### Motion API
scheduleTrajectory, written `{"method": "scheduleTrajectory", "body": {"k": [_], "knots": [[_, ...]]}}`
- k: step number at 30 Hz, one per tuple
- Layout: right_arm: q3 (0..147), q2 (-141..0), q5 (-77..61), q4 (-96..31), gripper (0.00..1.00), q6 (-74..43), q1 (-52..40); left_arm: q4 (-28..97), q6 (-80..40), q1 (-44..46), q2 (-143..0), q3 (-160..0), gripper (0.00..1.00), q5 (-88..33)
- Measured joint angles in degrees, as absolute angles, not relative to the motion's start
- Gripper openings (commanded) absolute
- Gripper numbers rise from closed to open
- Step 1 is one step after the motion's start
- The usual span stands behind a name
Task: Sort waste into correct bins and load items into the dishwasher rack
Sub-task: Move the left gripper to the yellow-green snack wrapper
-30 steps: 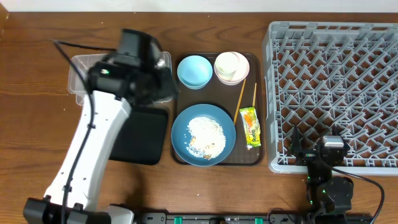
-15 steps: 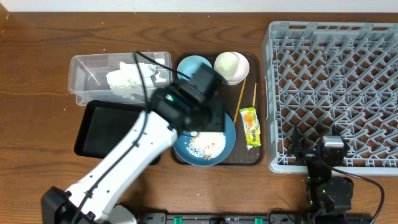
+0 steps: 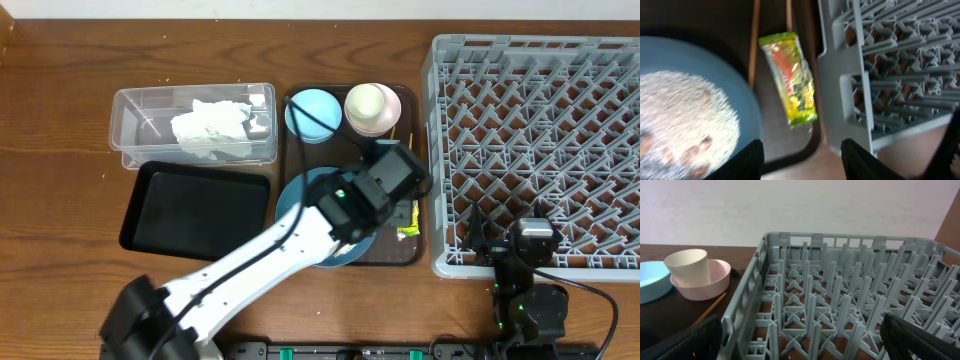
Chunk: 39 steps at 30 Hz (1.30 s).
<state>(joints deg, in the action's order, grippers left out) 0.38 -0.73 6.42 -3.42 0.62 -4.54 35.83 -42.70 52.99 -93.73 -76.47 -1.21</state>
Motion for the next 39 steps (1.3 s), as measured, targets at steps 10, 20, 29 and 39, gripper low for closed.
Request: {"method": "scheduleTrajectory", "body": {"k": [10,20,29,39], "knots": [[0.4,-0.7,6.4,-3.4,0.99,0.6,-4.5,26.4,-43.5,53.1,-103.2,-76.4,0.53,-0.8],[0.4,-0.7,6.4,-3.4,0.99,0.6,-4.5,22.4,-43.5,53.1,-107.0,-76.4,0.53,-0.1],[0.4,-0.7,6.4,-3.4,0.99,0.6,-4.5,18.6,-43.5,53.1,-112.3,-76.4,0.53,2.8],[0.4,-0.7,6.4,-3.4,0.99,0.6,-4.5,16.8,-43.5,53.1,-116.3,-76.4,0.53,3.4]]}}
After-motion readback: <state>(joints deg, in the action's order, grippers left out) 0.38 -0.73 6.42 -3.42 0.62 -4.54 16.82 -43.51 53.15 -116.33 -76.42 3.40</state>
